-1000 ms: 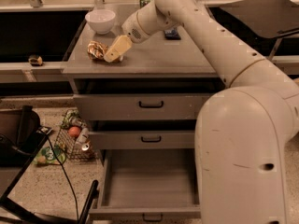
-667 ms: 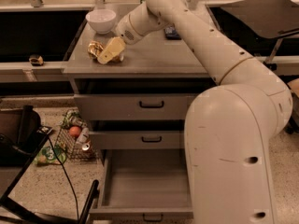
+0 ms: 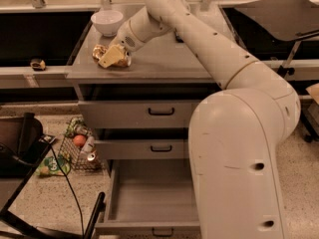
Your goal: Place orange can into bottom drawer
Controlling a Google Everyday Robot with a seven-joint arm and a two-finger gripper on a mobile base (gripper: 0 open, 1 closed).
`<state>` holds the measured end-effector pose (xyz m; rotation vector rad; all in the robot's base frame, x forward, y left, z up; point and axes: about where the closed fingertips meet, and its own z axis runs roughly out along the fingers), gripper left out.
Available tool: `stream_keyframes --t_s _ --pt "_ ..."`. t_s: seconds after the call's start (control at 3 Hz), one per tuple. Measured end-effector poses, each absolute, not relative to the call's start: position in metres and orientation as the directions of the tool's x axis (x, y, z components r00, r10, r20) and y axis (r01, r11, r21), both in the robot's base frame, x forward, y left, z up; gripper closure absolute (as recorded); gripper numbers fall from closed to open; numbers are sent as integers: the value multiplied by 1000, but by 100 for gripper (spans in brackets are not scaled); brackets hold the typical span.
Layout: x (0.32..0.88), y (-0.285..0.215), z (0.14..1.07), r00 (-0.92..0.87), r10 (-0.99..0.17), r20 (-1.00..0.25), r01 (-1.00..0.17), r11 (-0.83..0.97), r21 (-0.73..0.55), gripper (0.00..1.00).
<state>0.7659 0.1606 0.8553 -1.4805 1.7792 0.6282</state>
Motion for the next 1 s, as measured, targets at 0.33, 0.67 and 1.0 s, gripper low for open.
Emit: stream_keyframes --t_s 0.33,0.67,1.0 --pt "765 165 850 -81 -617 -783 -974 215 -69 63" --pt "764 165 852 -75 -611 -788 -974 216 -75 86" --pt "759 158 867 -50 -569 -821 -966 237 -105 100"
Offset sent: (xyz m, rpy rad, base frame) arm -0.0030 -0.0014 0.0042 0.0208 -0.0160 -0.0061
